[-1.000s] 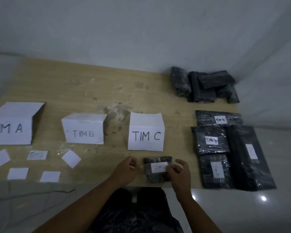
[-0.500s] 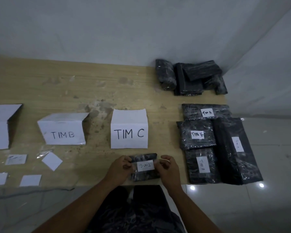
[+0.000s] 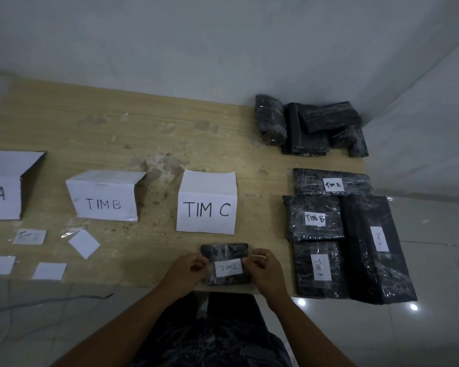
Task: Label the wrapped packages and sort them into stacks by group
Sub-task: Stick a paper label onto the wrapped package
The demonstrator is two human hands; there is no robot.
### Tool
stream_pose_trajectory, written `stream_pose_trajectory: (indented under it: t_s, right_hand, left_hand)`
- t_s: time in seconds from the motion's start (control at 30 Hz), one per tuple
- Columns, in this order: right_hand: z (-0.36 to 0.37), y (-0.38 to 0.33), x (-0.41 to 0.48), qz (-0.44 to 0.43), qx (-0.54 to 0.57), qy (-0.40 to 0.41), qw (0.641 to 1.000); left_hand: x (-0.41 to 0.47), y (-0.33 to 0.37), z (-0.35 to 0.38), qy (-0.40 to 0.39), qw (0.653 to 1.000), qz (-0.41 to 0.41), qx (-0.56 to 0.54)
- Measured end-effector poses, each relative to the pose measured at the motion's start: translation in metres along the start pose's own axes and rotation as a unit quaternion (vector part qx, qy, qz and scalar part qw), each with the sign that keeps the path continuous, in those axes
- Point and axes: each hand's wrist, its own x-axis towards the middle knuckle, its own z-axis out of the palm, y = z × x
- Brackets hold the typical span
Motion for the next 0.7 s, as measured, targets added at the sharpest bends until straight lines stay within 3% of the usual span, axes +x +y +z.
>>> stream_pose_trajectory:
  t_s: [0.7]
  right_hand:
    - [0.014,0.006,-0.004,-0.063,-0.081,0.092,0.99]
  left_hand:
    - [0.004,0.005,0.01,0.093,0.992,0.045,0.075]
